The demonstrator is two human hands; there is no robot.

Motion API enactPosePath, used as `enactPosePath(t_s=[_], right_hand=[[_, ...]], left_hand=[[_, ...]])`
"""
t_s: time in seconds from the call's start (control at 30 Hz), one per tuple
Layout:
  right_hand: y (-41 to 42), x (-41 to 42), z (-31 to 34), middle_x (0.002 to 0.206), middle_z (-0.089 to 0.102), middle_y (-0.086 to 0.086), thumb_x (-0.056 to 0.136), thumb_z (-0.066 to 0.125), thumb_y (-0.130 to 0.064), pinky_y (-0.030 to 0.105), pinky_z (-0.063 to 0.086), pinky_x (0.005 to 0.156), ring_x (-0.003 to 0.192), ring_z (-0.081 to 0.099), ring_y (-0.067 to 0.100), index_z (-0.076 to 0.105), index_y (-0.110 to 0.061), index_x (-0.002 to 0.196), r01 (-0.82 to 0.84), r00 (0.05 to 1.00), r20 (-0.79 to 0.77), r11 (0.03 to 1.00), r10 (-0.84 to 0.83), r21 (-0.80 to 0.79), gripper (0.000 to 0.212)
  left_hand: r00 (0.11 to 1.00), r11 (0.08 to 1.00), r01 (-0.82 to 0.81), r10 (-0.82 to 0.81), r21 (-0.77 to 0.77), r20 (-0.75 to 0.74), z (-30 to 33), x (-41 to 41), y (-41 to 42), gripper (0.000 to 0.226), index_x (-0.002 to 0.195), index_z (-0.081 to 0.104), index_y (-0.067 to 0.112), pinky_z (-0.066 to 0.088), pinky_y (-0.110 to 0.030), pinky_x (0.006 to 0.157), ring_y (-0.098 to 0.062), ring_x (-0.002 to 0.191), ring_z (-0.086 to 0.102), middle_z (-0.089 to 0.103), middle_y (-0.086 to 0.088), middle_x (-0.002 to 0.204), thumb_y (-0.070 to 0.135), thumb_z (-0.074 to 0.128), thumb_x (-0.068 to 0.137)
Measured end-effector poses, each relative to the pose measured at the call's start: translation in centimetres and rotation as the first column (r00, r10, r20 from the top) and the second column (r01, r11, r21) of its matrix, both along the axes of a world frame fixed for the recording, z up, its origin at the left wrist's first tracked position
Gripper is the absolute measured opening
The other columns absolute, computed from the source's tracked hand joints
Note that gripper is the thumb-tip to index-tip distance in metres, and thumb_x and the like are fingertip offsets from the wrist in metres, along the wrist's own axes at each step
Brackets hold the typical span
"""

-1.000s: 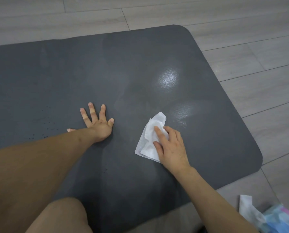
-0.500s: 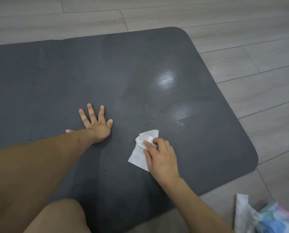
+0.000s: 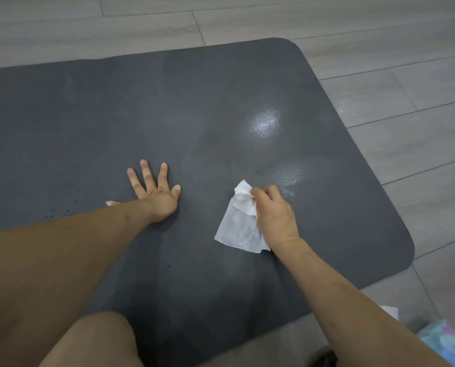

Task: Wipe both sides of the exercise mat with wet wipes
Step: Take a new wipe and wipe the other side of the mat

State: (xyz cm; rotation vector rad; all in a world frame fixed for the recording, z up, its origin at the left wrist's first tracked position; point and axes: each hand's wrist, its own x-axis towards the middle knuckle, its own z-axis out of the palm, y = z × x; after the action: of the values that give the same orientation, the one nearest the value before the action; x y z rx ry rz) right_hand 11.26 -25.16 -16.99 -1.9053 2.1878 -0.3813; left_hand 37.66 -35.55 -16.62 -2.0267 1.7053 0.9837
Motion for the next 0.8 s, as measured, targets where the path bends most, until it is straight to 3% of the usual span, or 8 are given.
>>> enactPosePath(t_s=[0.07,0.13,0.23,0.33,0.43,0.57,0.7,0.8], right_hand=[[0.1,0.3,-0.3,0.099,0.048,-0.001,0.083,0.061,0.003,0.033,0.042,0.056,0.067,0.047,0.025,0.061,-0.019,0.120,0.037,0.999,0.023,0.999,-0.037,-0.007,0.043],[-0.1,-0.1,-0.3,0.100,0.050,-0.003,0.091,0.055,-0.004,0.031,0.038,0.061,0.068,0.048,0.025,0.061,-0.024,0.115,0.152,0.984,0.101,0.988,-0.148,-0.032,0.031],[-0.4,-1.3,-0.2,0.102,0.053,0.001,0.096,0.052,-0.002,0.039,0.050,0.059,0.069,0.055,0.031,0.062,-0.019,0.112,0.292,0.948,0.162,0.952,-0.275,-0.093,0.026],[0.1,-1.7,0.2,0.104,0.052,-0.002,0.099,0.052,-0.005,0.043,0.055,0.067,0.075,0.056,0.025,0.067,-0.017,0.116,0.413,0.892,0.259,0.901,-0.371,-0.132,0.025],[1.3,-1.3,0.1,0.114,0.052,-0.003,0.101,0.060,-0.016,0.042,0.056,0.076,0.089,0.056,0.019,0.066,-0.016,0.127,0.250,0.948,0.238,0.957,-0.211,-0.147,0.027],[2.8,-0.9,-0.5,0.133,0.044,0.004,0.091,0.074,-0.046,0.032,0.048,0.091,0.118,0.042,0.022,0.053,-0.022,0.144,0.055,0.991,0.122,0.998,-0.057,0.019,0.061],[3.0,-1.8,-1.6,0.111,0.054,0.004,0.090,0.079,-0.022,0.043,0.055,0.076,0.098,0.051,0.025,0.071,-0.018,0.123,0.015,0.991,0.134,0.986,0.008,-0.166,0.034],[1.4,-3.2,-1.7,0.108,0.059,0.007,0.091,0.078,-0.015,0.043,0.053,0.072,0.095,0.052,0.027,0.076,-0.014,0.108,0.007,0.997,0.082,0.976,0.012,-0.219,0.017]], left_hand=[[1.000,1.000,0.001,-0.001,0.007,-0.004,0.1,0.0,0.0,0.066,0.149,-0.028,0.051,-0.001,-0.089,0.099,-0.027,0.140,-0.048,-0.054,0.012,0.148,0.064,0.015,0.101],[1.000,1.000,0.001,0.000,0.011,-0.007,0.2,0.0,0.0,0.066,0.149,-0.028,0.051,-0.002,-0.089,0.099,-0.027,0.140,-0.048,-0.054,0.012,0.148,0.063,0.016,0.102],[1.000,1.000,-0.001,0.001,0.012,-0.003,0.3,-0.1,0.0,0.065,0.149,-0.028,0.051,-0.001,-0.089,0.099,-0.027,0.140,-0.048,-0.054,0.011,0.148,0.063,0.015,0.102],[1.000,1.000,-0.007,0.007,0.016,-0.001,0.3,-0.1,0.0,0.065,0.149,-0.029,0.051,-0.001,-0.089,0.099,-0.027,0.140,-0.048,-0.055,0.011,0.148,0.063,0.015,0.102],[1.000,1.000,-0.002,0.002,0.014,-0.001,0.4,-0.1,0.0,0.066,0.149,-0.028,0.051,-0.002,-0.089,0.099,-0.027,0.140,-0.048,-0.055,0.011,0.148,0.063,0.015,0.102],[1.000,1.000,-0.006,0.006,0.017,0.002,0.6,-0.2,0.1,0.065,0.150,-0.026,0.051,-0.003,-0.089,0.099,-0.026,0.140,-0.048,-0.054,0.012,0.149,0.063,0.016,0.102],[1.000,1.000,-0.006,0.006,0.019,0.007,0.5,-0.1,0.0,0.065,0.150,-0.026,0.052,-0.003,-0.089,0.099,-0.026,0.141,-0.047,-0.054,0.012,0.148,0.064,0.016,0.102],[1.000,1.000,-0.009,0.008,0.017,0.011,0.5,-0.2,0.0,0.066,0.150,-0.026,0.051,-0.003,-0.089,0.100,-0.026,0.141,-0.047,-0.054,0.012,0.149,0.064,0.016,0.102]])
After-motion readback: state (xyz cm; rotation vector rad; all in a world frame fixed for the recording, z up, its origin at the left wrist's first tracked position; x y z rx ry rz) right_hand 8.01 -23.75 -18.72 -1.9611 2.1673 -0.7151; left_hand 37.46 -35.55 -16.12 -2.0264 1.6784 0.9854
